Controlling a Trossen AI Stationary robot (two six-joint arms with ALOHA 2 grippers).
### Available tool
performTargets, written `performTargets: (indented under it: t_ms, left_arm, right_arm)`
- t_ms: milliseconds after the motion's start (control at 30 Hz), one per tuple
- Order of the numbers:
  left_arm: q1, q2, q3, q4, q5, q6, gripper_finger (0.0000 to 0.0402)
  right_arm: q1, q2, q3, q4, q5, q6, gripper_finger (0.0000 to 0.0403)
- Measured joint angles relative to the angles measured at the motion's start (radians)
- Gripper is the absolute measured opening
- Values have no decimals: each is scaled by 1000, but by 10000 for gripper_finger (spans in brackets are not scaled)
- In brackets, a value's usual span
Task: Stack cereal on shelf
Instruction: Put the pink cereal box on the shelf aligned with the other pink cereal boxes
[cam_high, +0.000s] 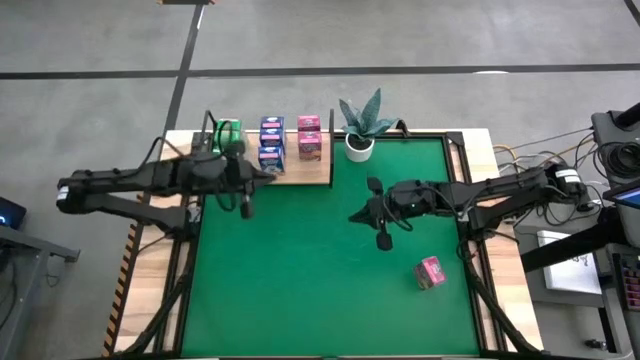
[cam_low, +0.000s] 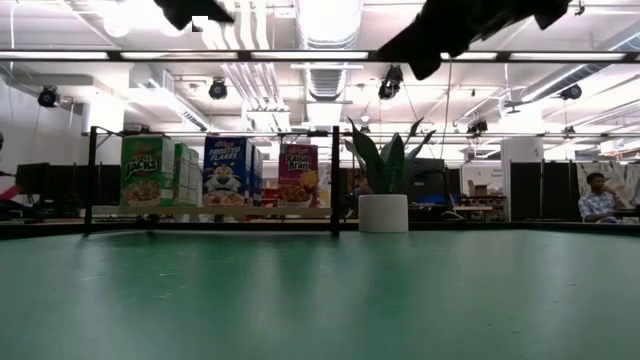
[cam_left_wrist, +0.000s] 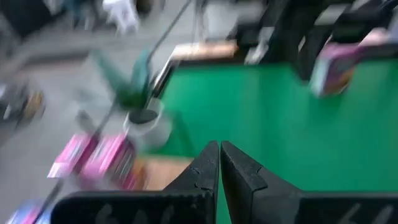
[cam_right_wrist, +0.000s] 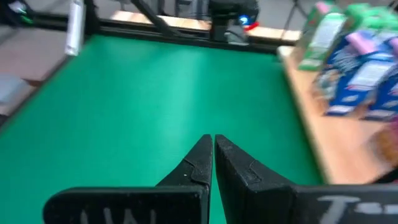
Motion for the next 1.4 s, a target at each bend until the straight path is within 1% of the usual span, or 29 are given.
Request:
performTargets:
  t_ms: [167,233,333,433,500,567,700,767,867,1000,1067,1167,1400]
  left_arm:
    - [-126,28,-41,207,-26,83,0]
    - [-161,38,-54,263,-33,114,0]
    - [-195,51,-66,304,-53,149,0]
    - [-203,67,-68,306,-63,155,0]
    - [-203,73,-68,306,-63,156,0]
    - [-203,76,-68,309,-64,171,0]
    - [-203,75,-68,319,-74,225,0]
    - [-203,75,-68,335,-95,241,0]
    - [-202,75,-68,342,-116,260,0]
    - [-202,75,-68,342,-116,269,0]
    - [-202,75,-68,341,-116,269,0]
    - [-202,75,-68,341,-116,274,0]
    - [-202,75,-68,341,-116,283,0]
  right_arm:
    - [88,0,4,7,-1,160,9]
    - [118,0,33,-33,-1,239,9]
    - [155,1,93,-122,4,348,9]
    - [175,2,161,-282,2,480,9]
    - [181,2,208,-421,2,603,9]
    - [190,2,253,-600,0,756,9]
    - [226,3,337,-1015,-29,1065,9]
    - [252,3,362,-1165,-29,1209,9]
    - [298,2,380,-1270,-27,1354,9]
    - [357,2,371,-1290,-33,1476,13]
    - [383,8,361,-1294,-43,1521,25]
    - [425,17,350,-1305,-64,1577,60]
    - [487,21,346,-1372,-63,1688,181]
